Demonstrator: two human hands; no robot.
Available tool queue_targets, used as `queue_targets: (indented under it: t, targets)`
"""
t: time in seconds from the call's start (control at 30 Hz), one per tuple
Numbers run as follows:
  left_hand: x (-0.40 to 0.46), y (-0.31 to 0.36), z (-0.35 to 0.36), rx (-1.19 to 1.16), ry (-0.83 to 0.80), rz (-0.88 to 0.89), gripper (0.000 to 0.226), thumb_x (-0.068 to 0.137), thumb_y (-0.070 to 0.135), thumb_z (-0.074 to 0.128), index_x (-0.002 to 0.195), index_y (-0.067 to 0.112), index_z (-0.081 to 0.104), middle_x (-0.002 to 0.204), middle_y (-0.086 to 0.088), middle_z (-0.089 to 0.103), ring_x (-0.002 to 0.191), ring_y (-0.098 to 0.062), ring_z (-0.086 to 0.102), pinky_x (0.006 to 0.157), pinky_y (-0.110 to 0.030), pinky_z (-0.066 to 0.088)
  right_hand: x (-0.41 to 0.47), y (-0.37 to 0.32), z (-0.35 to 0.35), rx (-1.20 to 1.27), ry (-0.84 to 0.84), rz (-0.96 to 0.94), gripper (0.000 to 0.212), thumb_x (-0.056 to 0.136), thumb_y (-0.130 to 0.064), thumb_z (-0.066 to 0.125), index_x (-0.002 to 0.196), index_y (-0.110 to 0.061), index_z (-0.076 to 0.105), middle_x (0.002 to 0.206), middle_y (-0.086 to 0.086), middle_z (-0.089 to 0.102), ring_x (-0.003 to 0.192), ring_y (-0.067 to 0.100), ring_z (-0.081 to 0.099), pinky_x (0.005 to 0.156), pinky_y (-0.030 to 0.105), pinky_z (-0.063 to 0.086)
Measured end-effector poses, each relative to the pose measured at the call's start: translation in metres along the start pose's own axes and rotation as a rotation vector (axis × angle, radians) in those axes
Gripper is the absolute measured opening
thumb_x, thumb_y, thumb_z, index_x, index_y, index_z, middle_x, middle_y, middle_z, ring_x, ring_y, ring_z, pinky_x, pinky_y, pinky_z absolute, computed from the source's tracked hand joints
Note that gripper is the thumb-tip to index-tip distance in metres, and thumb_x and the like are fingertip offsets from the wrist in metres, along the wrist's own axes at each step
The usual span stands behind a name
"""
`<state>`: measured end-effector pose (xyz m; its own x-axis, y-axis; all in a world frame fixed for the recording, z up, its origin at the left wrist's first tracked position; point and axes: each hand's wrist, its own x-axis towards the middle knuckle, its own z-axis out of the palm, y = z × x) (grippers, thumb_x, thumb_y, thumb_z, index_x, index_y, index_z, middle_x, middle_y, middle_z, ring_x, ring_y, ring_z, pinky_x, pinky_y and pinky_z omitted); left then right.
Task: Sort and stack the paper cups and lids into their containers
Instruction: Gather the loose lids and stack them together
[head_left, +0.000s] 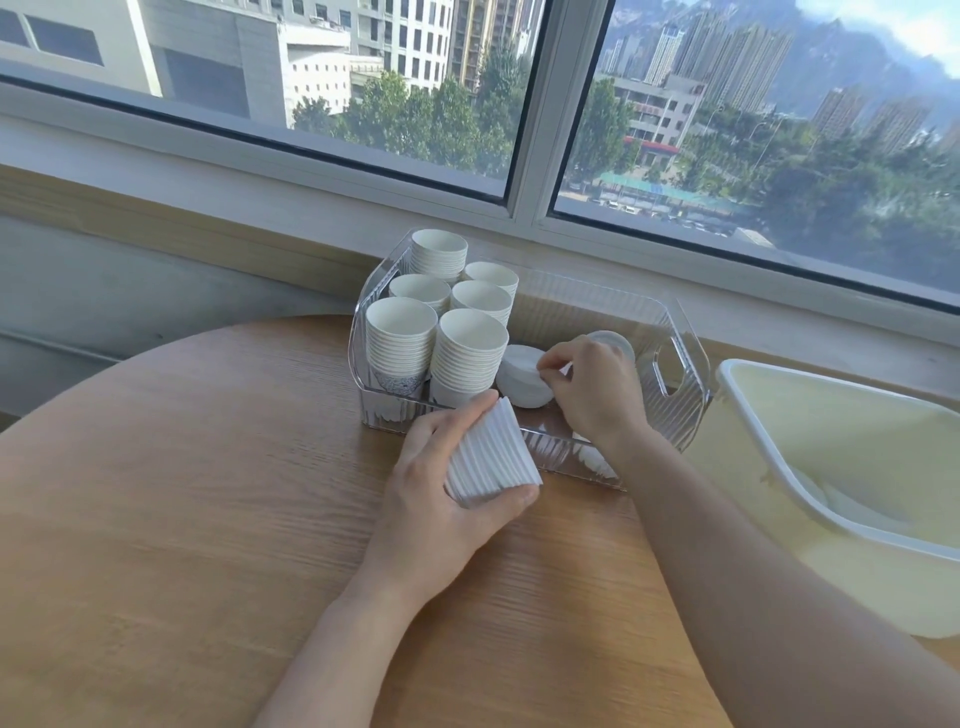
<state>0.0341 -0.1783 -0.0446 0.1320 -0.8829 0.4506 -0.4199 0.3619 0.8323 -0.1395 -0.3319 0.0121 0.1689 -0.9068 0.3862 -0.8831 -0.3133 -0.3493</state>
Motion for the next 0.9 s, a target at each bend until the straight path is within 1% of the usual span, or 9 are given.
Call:
queue_targets:
  t: [0.1, 0.23, 0.3, 0.47, 0.57, 0.67, 0.77, 0.83, 0.9]
  targets:
    - [0.000, -0.001, 0.000, -0.003, -0.003, 0.000, 0.083, 0.069, 0.048, 0.091, 0.142, 0.052, 0.052, 0.134, 0.019, 0.050, 0.131, 0.001, 0.047, 0.102, -0.002, 0.030, -0.010, -0.003, -0.010, 0.065, 0.084, 0.011, 0.010, 0.094, -0.021, 0.070, 0.093, -0.025, 0.079, 0.095, -0.011, 0.069, 0.085, 0.011, 0.058, 0.076, 0.029, 0.038]
    - [-0.001, 0.000, -0.001, -0.018, -0.011, -0.004, 0.082, 0.069, 0.050, 0.090, 0.142, 0.054, 0.051, 0.135, 0.019, 0.050, 0.132, -0.001, 0.047, 0.102, -0.002, 0.030, -0.041, -0.010, -0.031, 0.223, 0.184, 0.020, 0.007, 0.094, -0.023, 0.073, 0.089, -0.025, 0.078, 0.092, -0.013, 0.070, 0.076, 0.007, 0.062, 0.070, 0.016, 0.041]
    - [0.000, 0.000, 0.000, -0.015, -0.007, 0.002, 0.082, 0.069, 0.053, 0.089, 0.142, 0.054, 0.051, 0.135, 0.018, 0.051, 0.131, -0.001, 0.048, 0.102, -0.002, 0.030, -0.066, -0.014, -0.041, 0.333, 0.229, 0.036, 0.007, 0.093, -0.021, 0.076, 0.088, -0.026, 0.078, 0.090, -0.015, 0.070, 0.076, 0.008, 0.063, 0.068, 0.012, 0.041]
    - [-0.001, 0.003, 0.002, -0.030, -0.025, 0.021, 0.083, 0.069, 0.059, 0.087, 0.143, 0.051, 0.051, 0.135, 0.018, 0.052, 0.133, -0.003, 0.049, 0.105, -0.006, 0.032, -0.136, -0.025, -0.045, 0.610, 0.249, 0.092, 0.016, 0.092, -0.012, 0.077, 0.087, -0.027, 0.077, 0.092, -0.011, 0.071, 0.083, 0.017, 0.065, 0.067, 0.022, 0.047]
    - [-0.003, 0.003, 0.004, -0.016, -0.047, 0.035, 0.084, 0.069, 0.063, 0.083, 0.145, 0.051, 0.050, 0.135, 0.020, 0.052, 0.134, -0.007, 0.049, 0.105, -0.007, 0.034, -0.160, -0.027, -0.036, 0.686, 0.238, 0.086, 0.016, 0.092, -0.012, 0.076, 0.089, -0.028, 0.077, 0.096, -0.011, 0.073, 0.090, 0.016, 0.067, 0.075, 0.018, 0.048]
    - [-0.004, 0.002, 0.005, -0.002, -0.064, 0.039, 0.084, 0.071, 0.052, 0.089, 0.145, 0.051, 0.050, 0.137, 0.020, 0.051, 0.135, -0.008, 0.048, 0.106, -0.008, 0.033, -0.168, -0.022, -0.029, 0.769, 0.184, 0.070, 0.018, 0.094, -0.010, 0.073, 0.090, -0.027, 0.077, 0.107, -0.010, 0.072, 0.105, 0.016, 0.069, 0.086, 0.018, 0.052]
    - [-0.004, 0.004, 0.005, 0.013, -0.095, 0.060, 0.084, 0.072, 0.050, 0.090, 0.145, 0.051, 0.049, 0.139, 0.018, 0.051, 0.136, -0.008, 0.048, 0.107, -0.008, 0.033, -0.172, -0.015, -0.024, 0.888, 0.102, 0.047, 0.021, 0.096, -0.006, 0.069, 0.091, -0.026, 0.074, 0.120, -0.005, 0.070, 0.124, 0.022, 0.064, 0.097, 0.025, 0.054]
    - [-0.004, 0.006, 0.006, 0.029, -0.119, 0.077, 0.082, 0.072, 0.055, 0.086, 0.146, 0.051, 0.048, 0.140, 0.017, 0.051, 0.137, -0.009, 0.048, 0.107, -0.008, 0.033, -0.174, -0.010, -0.024, 0.938, 0.056, 0.035, 0.022, 0.098, -0.006, 0.066, 0.093, -0.027, 0.072, 0.127, -0.002, 0.068, 0.129, 0.025, 0.061, 0.102, 0.034, 0.054]
    - [-0.005, 0.007, 0.006, 0.045, -0.139, 0.090, 0.082, 0.072, 0.057, 0.084, 0.146, 0.051, 0.048, 0.140, 0.018, 0.050, 0.137, -0.010, 0.048, 0.107, -0.009, 0.033, -0.175, -0.003, -0.024, 0.944, 0.021, 0.024, 0.014, 0.102, -0.015, 0.064, 0.093, -0.023, 0.071, 0.129, 0.000, 0.066, 0.130, 0.027, 0.059, 0.105, 0.043, 0.053]
